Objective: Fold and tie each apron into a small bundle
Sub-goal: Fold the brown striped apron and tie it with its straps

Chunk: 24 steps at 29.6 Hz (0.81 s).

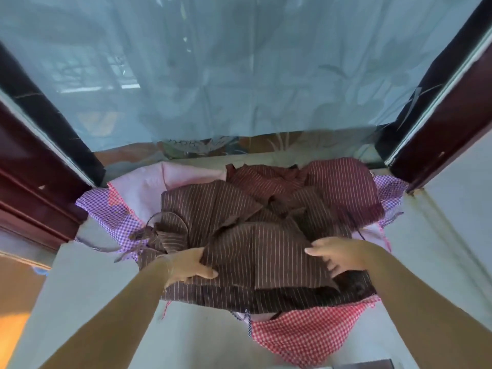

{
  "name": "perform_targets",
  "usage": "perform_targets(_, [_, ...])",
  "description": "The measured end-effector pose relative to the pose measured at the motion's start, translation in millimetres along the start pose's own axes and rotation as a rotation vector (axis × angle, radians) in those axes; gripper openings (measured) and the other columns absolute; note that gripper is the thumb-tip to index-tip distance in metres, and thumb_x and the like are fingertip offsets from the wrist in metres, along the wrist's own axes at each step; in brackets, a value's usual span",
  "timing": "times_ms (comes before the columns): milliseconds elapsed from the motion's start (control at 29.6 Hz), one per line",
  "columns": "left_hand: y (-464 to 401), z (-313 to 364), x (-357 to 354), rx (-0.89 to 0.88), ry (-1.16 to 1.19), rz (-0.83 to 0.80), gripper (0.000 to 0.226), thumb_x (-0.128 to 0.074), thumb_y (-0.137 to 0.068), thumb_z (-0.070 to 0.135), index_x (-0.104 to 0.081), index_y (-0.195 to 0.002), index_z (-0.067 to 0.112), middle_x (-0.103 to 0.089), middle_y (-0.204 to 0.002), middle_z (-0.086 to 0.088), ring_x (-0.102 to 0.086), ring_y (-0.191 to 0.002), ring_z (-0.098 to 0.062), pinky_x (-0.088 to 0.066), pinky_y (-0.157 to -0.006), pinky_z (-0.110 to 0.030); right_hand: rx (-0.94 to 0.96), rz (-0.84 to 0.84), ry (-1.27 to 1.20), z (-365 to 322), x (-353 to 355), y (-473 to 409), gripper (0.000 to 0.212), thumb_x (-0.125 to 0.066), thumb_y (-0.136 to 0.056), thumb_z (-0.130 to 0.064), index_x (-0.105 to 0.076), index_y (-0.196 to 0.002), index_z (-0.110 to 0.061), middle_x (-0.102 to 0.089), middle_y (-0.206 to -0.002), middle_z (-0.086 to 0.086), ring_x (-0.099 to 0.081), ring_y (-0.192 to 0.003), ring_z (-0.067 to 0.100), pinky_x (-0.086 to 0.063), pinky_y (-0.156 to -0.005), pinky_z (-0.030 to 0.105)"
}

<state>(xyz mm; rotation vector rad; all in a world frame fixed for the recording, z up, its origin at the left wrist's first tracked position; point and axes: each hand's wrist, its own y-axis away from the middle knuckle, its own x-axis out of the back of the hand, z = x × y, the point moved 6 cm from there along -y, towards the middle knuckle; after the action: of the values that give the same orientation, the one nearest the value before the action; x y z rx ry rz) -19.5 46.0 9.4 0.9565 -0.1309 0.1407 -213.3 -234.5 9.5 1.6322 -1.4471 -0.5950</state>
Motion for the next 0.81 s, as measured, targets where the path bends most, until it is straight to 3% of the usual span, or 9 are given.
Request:
perform_targets(68, [-20.6, -47.6, -23.7, 0.160, 0.139, 0.024, 0.030, -0.067, -0.088, 0.032, -0.053, -0.109, 0.017, -0.056, -0.092, 0.001, -0.047, -0.084, -0.016, -0.040, -0.079, -0.027, -0.124, -0.074, -0.201, 25.7, -35.6, -18.4, 0.055, -0.048, -0.095, -0.054, -0.035, -0.138, -0.022, -0.062, -0.119, 0.015, -0.064, -0.099, 0.024, -0.051, -0.091, 0.036])
perform_targets(169, [-39.6, -77.8, -41.7, 0.269, 0.251, 0.174, 0.038, -0.068, -0.085, 0.042, -0.049, -0.106, 0.016, -0.049, -0.086, 0.000, -0.046, -0.084, -0.017, -0.044, -0.071, -0.026, -0.195, 0.019, -0.212, 48.2, -60.4, -47.6, 0.048, -0.048, -0.097, -0.049, -0.041, -0.134, -0.019, -0.067, -0.111, 0.007, -0.065, -0.099, 0.019, -0.050, -0.091, 0.035])
perform_targets(338, [-68.7, -65.2, -25.4, 0.151, 0.250, 0.454, 0.069, -0.070, -0.085, 0.031, -0.036, -0.141, 0.011, -0.050, -0.136, -0.008, -0.050, -0.123, -0.028, -0.037, -0.108, -0.038, -0.099, 0.386, -0.468, 36.1, -59.4, -87.3, 0.033, -0.066, -0.089, -0.025, -0.052, -0.118, -0.023, -0.060, -0.111, 0.004, -0.061, -0.101, 0.016, -0.052, -0.086, 0.035])
perform_targets(405, [-73.8, -54.2, -22.0, 0.117, 0.289, 0.515, 0.060, -0.067, -0.087, 0.021, -0.038, -0.139, 0.011, -0.054, -0.129, -0.005, -0.055, -0.113, -0.026, -0.041, -0.103, -0.037, -0.032, 0.492, -0.505, 24.5, -56.6, -93.6, 0.024, -0.066, -0.089, -0.020, -0.058, -0.111, -0.017, -0.062, -0.104, 0.003, -0.061, -0.099, 0.017, -0.051, -0.093, 0.037])
perform_targets(473, [-77.6, -46.2, -20.3, 0.130, 0.263, 0.562, 0.044, -0.053, -0.093, 0.014, -0.043, -0.135, 0.010, -0.058, -0.111, -0.007, -0.056, -0.091, -0.022, -0.044, -0.085, -0.031, 0.066, 0.589, -0.377, 7.5, -52.9, -93.0, 0.030, -0.062, -0.091, -0.022, -0.059, -0.120, -0.014, -0.062, -0.107, -0.002, -0.061, -0.104, 0.017, -0.048, -0.095, 0.033])
perform_targets(574, [-79.4, -36.8, -27.8, 0.128, 0.428, 0.512, 0.034, -0.039, -0.100, 0.019, -0.050, -0.131, 0.010, -0.060, -0.102, -0.010, -0.057, -0.087, -0.023, -0.045, -0.086, -0.031, 0.209, 0.624, -0.256, -27.7, -55.8, -84.6, 0.030, -0.044, -0.100, -0.026, -0.060, -0.123, -0.018, -0.066, -0.111, 0.006, -0.064, -0.100, 0.029, -0.050, -0.086, 0.038])
perform_targets(642, [-74.9, -35.6, -41.4, 0.154, 0.634, 0.384, 0.033, -0.040, -0.101, 0.037, -0.053, -0.122, 0.016, -0.062, -0.114, -0.012, -0.060, -0.103, -0.030, -0.047, -0.098, -0.041, 0.243, 0.550, -0.242, -47.2, -60.5, -88.2, 0.036, -0.032, -0.103, -0.028, -0.058, -0.126, -0.020, -0.064, -0.118, 0.003, -0.067, -0.083, 0.019, -0.051, -0.075, 0.030])
perform_targets(709, [-64.0, -34.9, -54.9, 0.195, 0.822, 0.226, 0.043, -0.044, -0.097, 0.049, -0.058, -0.115, 0.013, -0.066, -0.113, -0.016, -0.063, -0.104, -0.035, -0.050, -0.095, -0.046, 0.259, 0.422, -0.235, -61.0, -70.4, -93.7, 0.039, -0.025, -0.104, -0.031, -0.054, -0.129, -0.025, -0.057, -0.128, -0.009, -0.063, -0.071, 0.007, -0.044, -0.067, 0.020])
perform_targets(810, [-49.8, -29.6, -67.7, 0.106, 0.919, 0.077, 0.038, -0.050, -0.097, 0.035, -0.061, -0.117, 0.004, -0.069, -0.110, -0.019, -0.065, -0.104, -0.034, -0.053, -0.091, -0.044, 0.290, 0.284, -0.138, -68.9, -89.4, -101.9, 0.048, -0.022, -0.102, -0.049, -0.048, -0.136, -0.028, -0.051, -0.137, -0.010, -0.050, -0.118, 0.006, -0.040, -0.095, 0.024])
